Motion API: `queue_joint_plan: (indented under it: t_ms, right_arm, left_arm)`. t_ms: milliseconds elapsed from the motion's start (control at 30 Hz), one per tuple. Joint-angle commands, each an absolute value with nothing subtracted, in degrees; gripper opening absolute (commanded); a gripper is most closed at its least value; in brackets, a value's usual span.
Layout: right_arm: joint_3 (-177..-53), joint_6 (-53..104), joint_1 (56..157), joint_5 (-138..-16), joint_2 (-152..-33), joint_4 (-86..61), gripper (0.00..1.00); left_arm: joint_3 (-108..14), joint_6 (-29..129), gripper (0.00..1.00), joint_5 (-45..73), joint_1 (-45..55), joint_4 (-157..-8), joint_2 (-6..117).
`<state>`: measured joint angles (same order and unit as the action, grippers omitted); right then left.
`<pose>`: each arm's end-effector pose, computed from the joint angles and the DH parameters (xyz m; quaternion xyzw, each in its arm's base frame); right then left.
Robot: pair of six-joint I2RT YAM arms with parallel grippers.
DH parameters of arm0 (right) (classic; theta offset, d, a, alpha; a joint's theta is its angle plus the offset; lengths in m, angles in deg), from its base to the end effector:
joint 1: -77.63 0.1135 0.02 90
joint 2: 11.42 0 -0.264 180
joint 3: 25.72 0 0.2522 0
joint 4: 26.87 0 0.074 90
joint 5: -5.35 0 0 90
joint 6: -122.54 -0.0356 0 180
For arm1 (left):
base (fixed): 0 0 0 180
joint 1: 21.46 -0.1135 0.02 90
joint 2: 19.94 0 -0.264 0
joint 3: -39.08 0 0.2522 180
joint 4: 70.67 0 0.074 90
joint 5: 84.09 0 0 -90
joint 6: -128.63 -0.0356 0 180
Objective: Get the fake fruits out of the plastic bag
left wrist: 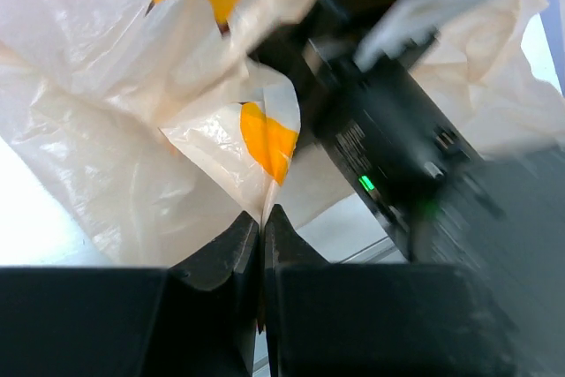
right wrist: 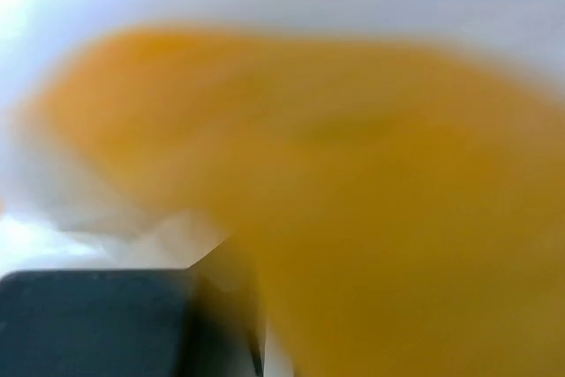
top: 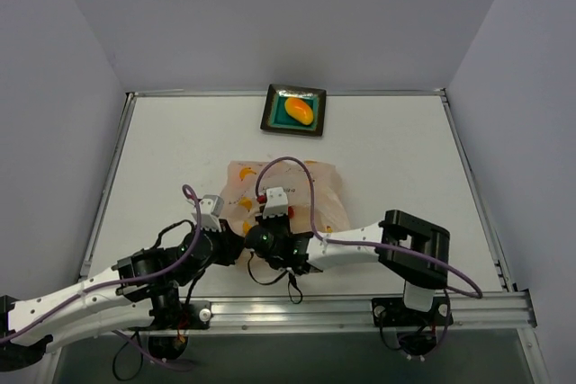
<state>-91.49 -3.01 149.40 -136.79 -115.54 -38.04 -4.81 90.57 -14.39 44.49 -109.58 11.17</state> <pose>0.1416 0.3402 0.1693 -0.0206 0.7998 0.1548 0.5795 0.0668 -0.1195 0.2584 0.0094 0.8405 -0.3689 0.3967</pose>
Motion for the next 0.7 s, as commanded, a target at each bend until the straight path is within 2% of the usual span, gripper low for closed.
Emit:
queue_joint_plan:
  t_ms: [0, 400, 667]
  right_arm:
    - [-91.4, -1.7, 154.3, -135.2, -107.4, -33.2, 0.00]
    - [-88.5, -0.5, 161.7, -131.6, -85.4, -17.4, 0.00]
    - [-86.8, 0.3, 164.0, -126.4, -75.1, -15.9, 0.00]
  left_arm:
    - [-8.9, 89.3, 0.02, -16.5, 44.9, -108.7, 11.4]
    - [-13.4, 85.7, 0.02, -20.5, 44.8, -108.1, 12.8]
    - [-15.6, 85.0, 0.02, -23.7, 44.7, -111.0, 12.8]
